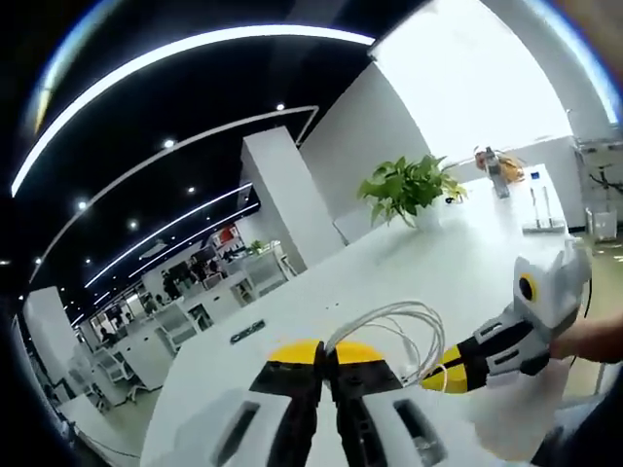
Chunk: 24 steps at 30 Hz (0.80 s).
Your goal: Peel open the Velcro strap on the desktop, arrange the wired earphones neatly onto it, and close the Velcro strap to secure them.
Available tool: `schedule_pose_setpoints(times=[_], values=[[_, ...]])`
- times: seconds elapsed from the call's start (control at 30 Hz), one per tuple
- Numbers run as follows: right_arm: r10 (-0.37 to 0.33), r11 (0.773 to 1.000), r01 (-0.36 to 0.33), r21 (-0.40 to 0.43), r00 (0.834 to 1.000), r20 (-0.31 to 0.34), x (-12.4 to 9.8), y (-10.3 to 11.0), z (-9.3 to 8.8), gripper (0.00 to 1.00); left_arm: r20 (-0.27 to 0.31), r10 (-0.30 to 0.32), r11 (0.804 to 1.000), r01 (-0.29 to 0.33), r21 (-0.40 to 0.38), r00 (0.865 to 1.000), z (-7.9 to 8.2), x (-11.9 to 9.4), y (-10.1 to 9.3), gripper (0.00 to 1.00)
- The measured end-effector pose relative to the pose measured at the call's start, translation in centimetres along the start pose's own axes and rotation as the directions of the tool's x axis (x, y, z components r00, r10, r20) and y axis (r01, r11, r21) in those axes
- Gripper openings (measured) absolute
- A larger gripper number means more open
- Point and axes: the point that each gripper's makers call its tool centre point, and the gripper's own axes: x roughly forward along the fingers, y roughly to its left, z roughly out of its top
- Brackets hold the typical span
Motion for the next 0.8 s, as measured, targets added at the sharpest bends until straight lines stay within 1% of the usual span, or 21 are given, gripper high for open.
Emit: schedule_pose_setpoints(times=[0.07,0.1,0.13,0.17,0.2,0.23,0.27,0.3,0.33,0.37,0.4,0.43,0.47,0.53,0.57,0.63,0.67,0.7,0.73,0.77,0.8], values=[[-0.035,0.993,0.033,-0.117,0.999,-0.015,-1.4,0.0,0.8,0.05,-0.030,-0.007,1.000,0.006,-0.017,1.000,-1.2,0.5,0.0,0.07],[-0.058,0.979,0.048,-0.200,0.997,-0.041,-2.1,0.0,1.2,0.05,-0.048,-0.014,1.000,0.013,-0.024,0.999,-1.8,0.7,-0.2,0.07],[-0.096,0.956,0.075,-0.282,0.993,-0.063,-2.8,-0.2,1.7,0.05,-0.063,-0.023,0.999,0.021,-0.028,0.998,-2.4,0.8,-0.5,0.07],[-0.115,0.928,0.077,-0.364,0.990,-0.083,-3.5,0.1,2.5,0.05,-0.074,-0.030,0.999,0.028,-0.030,0.997,-2.8,0.9,-0.7,0.07],[-0.096,0.924,0.053,-0.379,0.991,-0.094,-4.0,0.8,3.3,0.05,-0.095,-0.050,0.999,0.047,-0.027,0.994,-3.5,1.1,-1.4,0.07],[-0.110,0.912,0.061,-0.405,0.989,-0.099,-4.4,0.8,3.9,0.05,-0.105,-0.063,0.998,0.060,-0.029,0.992,-3.9,1.2,-1.8,0.07],[-0.131,0.878,0.070,-0.473,0.987,-0.096,-4.9,0.8,4.8,0.05,-0.117,-0.080,0.997,0.076,-0.033,0.990,-4.3,1.1,-2.4,0.07],[-0.149,0.843,0.069,-0.534,0.983,-0.108,-5.3,0.9,5.4,0.05,-0.128,-0.109,0.994,0.104,-0.041,0.986,-4.5,0.9,-3.2,0.07],[-0.165,0.816,0.058,-0.576,0.977,-0.136,-5.7,0.9,5.5,0.05,-0.131,-0.141,0.989,0.134,-0.060,0.981,-4.6,0.6,-4.0,0.07],[-0.179,0.796,0.046,-0.603,0.971,-0.161,-6.0,0.9,5.4,0.05,-0.132,-0.163,0.986,0.155,-0.066,0.978,-4.7,0.4,-4.6,0.07],[-0.182,0.776,0.018,-0.630,0.963,-0.197,-6.3,1.0,5.1,0.05,-0.144,-0.186,0.982,0.177,-0.070,0.972,-5.0,0.1,-5.3,0.07],[-0.189,0.761,-0.005,-0.649,0.955,-0.229,-6.5,1.0,4.7,0.05,-0.156,-0.203,0.978,0.192,-0.079,0.967,-5.4,0.0,-5.7,0.07],[-0.215,0.739,-0.011,-0.673,0.944,-0.252,-6.6,0.7,4.2,0.05,-0.166,-0.216,0.975,0.204,-0.084,0.962,-5.8,0.0,-6.0,0.07],[-0.247,0.700,-0.022,-0.714,0.930,-0.271,-6.5,0.2,3.4,0.05,-0.172,-0.252,0.965,0.233,-0.123,0.952,-6.6,0.0,-6.7,0.07],[-0.256,0.691,-0.028,-0.722,0.925,-0.281,-6.3,0.0,2.8,0.05,-0.181,-0.264,0.961,0.241,-0.139,0.947,-7.2,0.2,-6.9,0.07],[-0.258,0.687,-0.048,-0.725,0.917,-0.305,-5.9,-0.4,1.7,0.05,-0.203,-0.268,0.959,0.242,-0.146,0.942,-8.1,0.5,-7.1,0.07],[-0.259,0.684,-0.059,-0.727,0.912,-0.318,-5.6,-0.6,1.1,0.05,-0.226,-0.276,0.958,0.246,-0.149,0.934,-8.8,0.7,-7.3,0.07],[-0.264,0.675,-0.069,-0.735,0.908,-0.327,-5.2,-1.1,0.4,0.05,-0.250,-0.283,0.955,0.250,-0.158,0.926,-9.5,0.9,-7.4,0.07],[-0.271,0.666,-0.076,-0.742,0.902,-0.336,-5.0,-1.3,0.0,0.05,-0.265,-0.286,0.954,0.249,-0.164,0.921,-10.1,1.2,-7.5,0.07],[-0.294,0.640,-0.093,-0.763,0.887,-0.355,-4.7,-1.9,-0.7,0.05,-0.275,-0.291,0.953,0.252,-0.170,0.917,-10.5,1.5,-7.5,0.07],[-0.306,0.617,-0.105,-0.780,0.881,-0.360,-4.5,-2.1,-1.0,0.05,-0.286,-0.296,0.952,0.254,-0.173,0.912,-10.9,1.7,-7.5,0.07]])
